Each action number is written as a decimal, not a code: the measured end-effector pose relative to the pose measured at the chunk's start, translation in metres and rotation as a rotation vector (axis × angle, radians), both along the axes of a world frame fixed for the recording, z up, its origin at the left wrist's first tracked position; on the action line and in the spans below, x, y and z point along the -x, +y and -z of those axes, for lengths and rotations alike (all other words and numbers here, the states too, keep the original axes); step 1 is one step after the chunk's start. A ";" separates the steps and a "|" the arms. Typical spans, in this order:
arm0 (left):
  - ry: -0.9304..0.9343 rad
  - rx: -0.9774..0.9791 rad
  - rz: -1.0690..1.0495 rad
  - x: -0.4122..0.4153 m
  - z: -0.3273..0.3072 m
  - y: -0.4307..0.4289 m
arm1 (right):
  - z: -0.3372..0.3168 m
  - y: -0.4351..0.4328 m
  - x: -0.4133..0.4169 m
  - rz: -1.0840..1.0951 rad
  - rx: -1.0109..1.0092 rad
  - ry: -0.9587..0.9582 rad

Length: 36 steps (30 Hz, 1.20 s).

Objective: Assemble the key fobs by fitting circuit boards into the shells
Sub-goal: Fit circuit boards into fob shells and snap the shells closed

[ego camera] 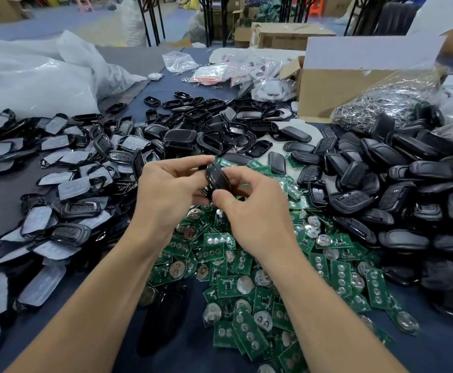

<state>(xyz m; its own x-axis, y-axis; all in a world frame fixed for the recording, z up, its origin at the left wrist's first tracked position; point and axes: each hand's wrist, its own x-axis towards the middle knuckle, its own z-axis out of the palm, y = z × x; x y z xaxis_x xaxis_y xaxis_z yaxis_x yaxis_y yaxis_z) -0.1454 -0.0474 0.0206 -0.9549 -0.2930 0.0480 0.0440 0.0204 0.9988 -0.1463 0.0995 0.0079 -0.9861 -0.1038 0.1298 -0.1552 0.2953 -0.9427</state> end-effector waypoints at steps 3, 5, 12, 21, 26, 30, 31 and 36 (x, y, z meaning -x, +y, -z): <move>-0.046 -0.085 0.060 -0.001 -0.001 0.000 | 0.001 0.000 -0.002 0.044 -0.076 0.081; -0.085 -0.150 0.114 -0.002 -0.002 -0.002 | 0.001 0.001 -0.002 0.067 -0.112 0.115; -0.123 -0.210 0.283 -0.001 -0.003 -0.007 | 0.003 0.002 0.000 0.069 -0.160 0.181; -0.094 -0.316 0.362 -0.001 -0.003 -0.016 | -0.002 0.011 0.004 -0.010 0.004 0.152; -0.051 -0.246 0.350 -0.001 -0.001 -0.016 | -0.001 0.011 0.005 -0.035 0.000 0.153; -0.028 -0.159 0.387 -0.003 -0.002 -0.015 | 0.000 0.014 0.006 -0.034 -0.123 0.187; -0.024 -0.133 0.386 -0.003 -0.003 -0.014 | -0.001 0.014 0.005 -0.025 -0.156 0.198; -0.017 -0.069 0.203 -0.005 -0.001 -0.004 | -0.003 0.003 -0.006 -0.022 -0.283 0.303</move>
<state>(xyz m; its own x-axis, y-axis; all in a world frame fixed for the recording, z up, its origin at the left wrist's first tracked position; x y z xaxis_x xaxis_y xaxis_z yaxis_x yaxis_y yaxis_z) -0.1408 -0.0516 0.0212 -0.9952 -0.0965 0.0175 0.0230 -0.0557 0.9982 -0.1406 0.1027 0.0106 -0.9050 -0.1974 0.3767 -0.4218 0.5301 -0.7356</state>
